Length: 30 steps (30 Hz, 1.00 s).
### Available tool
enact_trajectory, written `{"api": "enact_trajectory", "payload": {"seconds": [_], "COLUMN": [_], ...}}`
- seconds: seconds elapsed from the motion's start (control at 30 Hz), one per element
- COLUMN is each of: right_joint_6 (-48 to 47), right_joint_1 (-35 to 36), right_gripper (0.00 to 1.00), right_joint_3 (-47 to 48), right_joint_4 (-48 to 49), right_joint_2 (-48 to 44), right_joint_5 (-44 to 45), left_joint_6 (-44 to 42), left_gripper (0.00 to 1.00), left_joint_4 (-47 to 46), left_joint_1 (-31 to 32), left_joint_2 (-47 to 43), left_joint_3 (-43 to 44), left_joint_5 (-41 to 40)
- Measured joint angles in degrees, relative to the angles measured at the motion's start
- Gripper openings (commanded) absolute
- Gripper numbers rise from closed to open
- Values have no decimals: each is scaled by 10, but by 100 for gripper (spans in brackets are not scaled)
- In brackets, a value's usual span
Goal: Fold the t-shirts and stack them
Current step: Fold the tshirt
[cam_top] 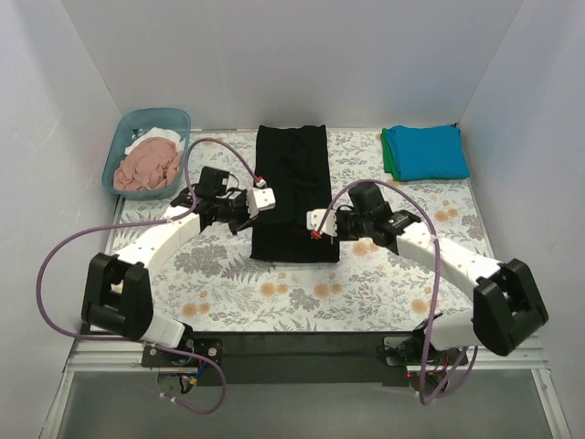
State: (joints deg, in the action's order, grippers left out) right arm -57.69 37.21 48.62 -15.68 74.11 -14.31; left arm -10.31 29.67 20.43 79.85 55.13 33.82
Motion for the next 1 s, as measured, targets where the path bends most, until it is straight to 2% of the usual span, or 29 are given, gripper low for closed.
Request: {"api": "enact_trajectory", "payload": {"seconds": [0.33, 0.63, 0.67, 0.7, 0.73, 0.8, 0.83, 0.87, 1.0], "right_joint_6": [-62, -86, -87, -88, -89, -87, -86, -82, -66], "right_joint_1": [-87, -116, -118, -119, -120, -120, -120, -121, -122], "right_gripper": [1, 1, 2, 12, 36, 53, 73, 77, 77], "right_joint_3": [155, 252, 259, 263, 265, 266, 266, 267, 280], "right_joint_4": [41, 59, 63, 67, 70, 78, 85, 91, 107], "right_joint_2": [189, 305, 316, 326, 334, 345, 350, 353, 354], "right_joint_5": [-43, -56, -56, -55, -54, -46, -41, -37, -15], "left_joint_6": [-36, -45, -43, -42, -38, -31, -23, -16, 21], "left_gripper": [0, 0, 3, 11, 29, 41, 49, 58, 59], "left_joint_4": [-62, -104, -112, -121, -129, -148, -157, -167, -198], "left_joint_1": [-59, -71, -71, -71, -72, -72, -72, -74, -83], "left_joint_2": [184, 280, 290, 298, 306, 322, 328, 333, 327], "left_joint_3": [131, 207, 210, 211, 211, 211, 212, 212, 212], "left_joint_5": [9, 3, -2, -6, -10, -24, -35, -45, -66]}}
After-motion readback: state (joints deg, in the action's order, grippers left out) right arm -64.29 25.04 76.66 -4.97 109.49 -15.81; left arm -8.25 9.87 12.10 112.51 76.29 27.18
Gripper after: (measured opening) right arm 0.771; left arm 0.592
